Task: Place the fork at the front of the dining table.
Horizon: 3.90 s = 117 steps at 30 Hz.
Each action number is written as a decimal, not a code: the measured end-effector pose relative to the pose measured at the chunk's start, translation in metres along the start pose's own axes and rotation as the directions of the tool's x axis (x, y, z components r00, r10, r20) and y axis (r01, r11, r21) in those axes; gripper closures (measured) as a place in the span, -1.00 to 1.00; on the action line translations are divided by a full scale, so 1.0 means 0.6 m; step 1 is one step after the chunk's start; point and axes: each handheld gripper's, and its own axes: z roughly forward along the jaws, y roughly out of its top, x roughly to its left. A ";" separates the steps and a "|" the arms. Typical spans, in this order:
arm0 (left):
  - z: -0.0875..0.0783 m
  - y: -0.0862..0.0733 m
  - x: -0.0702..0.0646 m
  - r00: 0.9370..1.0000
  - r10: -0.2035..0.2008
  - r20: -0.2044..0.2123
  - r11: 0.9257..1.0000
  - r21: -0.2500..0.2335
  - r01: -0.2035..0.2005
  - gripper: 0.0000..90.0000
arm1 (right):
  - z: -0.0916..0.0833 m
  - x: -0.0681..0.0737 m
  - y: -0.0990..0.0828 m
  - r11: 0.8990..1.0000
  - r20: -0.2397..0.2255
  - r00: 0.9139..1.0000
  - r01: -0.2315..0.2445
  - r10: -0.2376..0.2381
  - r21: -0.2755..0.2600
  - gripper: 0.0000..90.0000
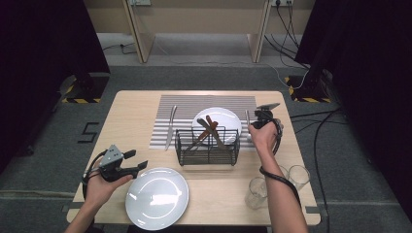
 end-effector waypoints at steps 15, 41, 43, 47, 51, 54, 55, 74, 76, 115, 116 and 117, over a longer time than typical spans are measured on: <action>-0.001 0.001 -0.002 1.000 -0.001 0.001 1.000 -0.001 0.001 -0.28 | -0.022 0.000 -0.005 1.000 -0.023 1.000 0.000 0.000 0.003 0.44; 0.001 0.001 -0.004 1.000 0.003 0.004 1.000 0.000 -0.003 -0.28 | -0.049 -0.008 -0.022 1.000 -0.032 0.999 0.011 -0.011 0.018 0.39; 0.001 0.001 -0.004 1.000 0.003 0.004 1.000 0.001 -0.003 -0.28 | -0.051 -0.008 -0.023 1.000 -0.031 0.999 0.015 -0.015 0.017 0.39; 0.001 0.001 -0.005 1.000 0.003 0.005 1.000 0.001 -0.003 -0.28 | -0.056 -0.009 -0.025 1.000 -0.032 0.999 0.017 -0.016 0.018 0.39; 0.001 0.001 -0.005 1.000 0.000 0.005 1.000 0.001 0.000 -0.28 | -0.061 -0.009 -0.028 1.000 -0.034 0.999 0.019 -0.019 0.023 0.38; 0.002 0.000 -0.005 1.000 0.003 0.006 1.000 0.004 -0.003 -0.28 | -0.065 -0.009 -0.031 0.999 -0.036 0.999 0.026 -0.025 0.028 0.37; 0.002 0.000 -0.005 1.000 0.003 0.006 1.000 0.005 -0.003 -0.28 | -0.066 -0.010 -0.032 0.999 -0.039 0.999 0.031 -0.030 0.028 0.37; 0.004 0.001 -0.009 1.000 0.006 0.011 1.000 0.006 -0.006 -0.28 | -0.099 -0.017 -0.054 0.998 -0.071 0.997 0.042 -0.040 0.040 0.36; 0.004 0.001 -0.009 1.000 0.005 0.011 1.000 0.006 -0.006 -0.28 | -0.102 -0.016 -0.056 0.998 -0.072 0.996 0.047 -0.044 0.038 0.36; 0.005 0.001 -0.010 1.000 0.005 0.012 1.000 0.006 -0.005 -0.28 | -0.199 -0.019 -0.136 0.995 -0.110 0.989 0.098 -0.095 0.022 0.37; 0.005 0.001 -0.010 1.000 0.005 0.011 1.000 0.005 -0.005 -0.28 | -0.202 -0.018 -0.138 0.995 -0.107 0.990 0.097 -0.094 0.023 0.37; 0.005 0.001 -0.010 1.000 0.006 0.012 1.000 0.006 -0.006 -0.28 | -0.204 -0.018 -0.141 0.995 -0.109 0.989 0.099 -0.096 0.022 0.37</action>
